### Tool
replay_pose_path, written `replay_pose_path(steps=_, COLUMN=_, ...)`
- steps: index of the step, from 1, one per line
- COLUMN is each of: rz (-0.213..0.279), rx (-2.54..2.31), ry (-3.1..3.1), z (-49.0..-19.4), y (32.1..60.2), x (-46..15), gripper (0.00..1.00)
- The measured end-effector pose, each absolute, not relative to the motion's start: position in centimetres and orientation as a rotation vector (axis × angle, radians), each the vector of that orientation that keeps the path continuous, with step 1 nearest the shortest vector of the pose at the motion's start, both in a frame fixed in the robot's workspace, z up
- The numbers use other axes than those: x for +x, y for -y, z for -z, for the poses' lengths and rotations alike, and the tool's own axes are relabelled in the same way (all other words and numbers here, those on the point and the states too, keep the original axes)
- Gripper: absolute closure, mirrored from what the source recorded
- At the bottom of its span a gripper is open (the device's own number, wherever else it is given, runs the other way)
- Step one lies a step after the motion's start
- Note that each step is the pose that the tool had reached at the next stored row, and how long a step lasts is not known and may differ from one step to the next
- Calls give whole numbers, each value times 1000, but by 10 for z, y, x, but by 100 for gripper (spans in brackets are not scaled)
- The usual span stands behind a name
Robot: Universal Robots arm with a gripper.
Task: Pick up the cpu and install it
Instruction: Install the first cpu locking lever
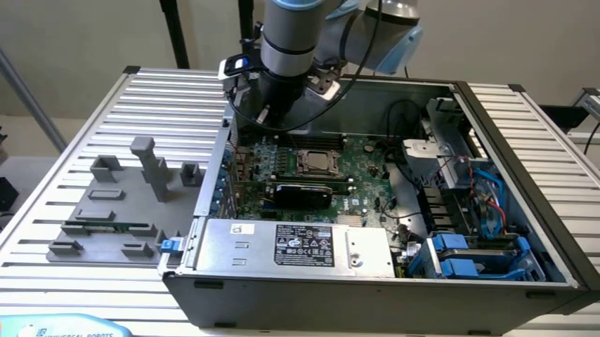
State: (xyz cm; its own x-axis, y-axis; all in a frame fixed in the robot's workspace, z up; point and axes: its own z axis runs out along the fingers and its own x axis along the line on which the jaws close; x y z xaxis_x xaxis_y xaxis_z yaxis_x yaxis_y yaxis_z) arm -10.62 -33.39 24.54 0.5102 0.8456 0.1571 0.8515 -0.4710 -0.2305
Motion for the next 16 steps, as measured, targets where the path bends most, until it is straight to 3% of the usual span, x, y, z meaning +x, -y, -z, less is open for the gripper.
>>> replay_pose_path(steps=16, rz=108, rx=-2432, ry=1362, z=-245, y=341, x=-96, gripper=89)
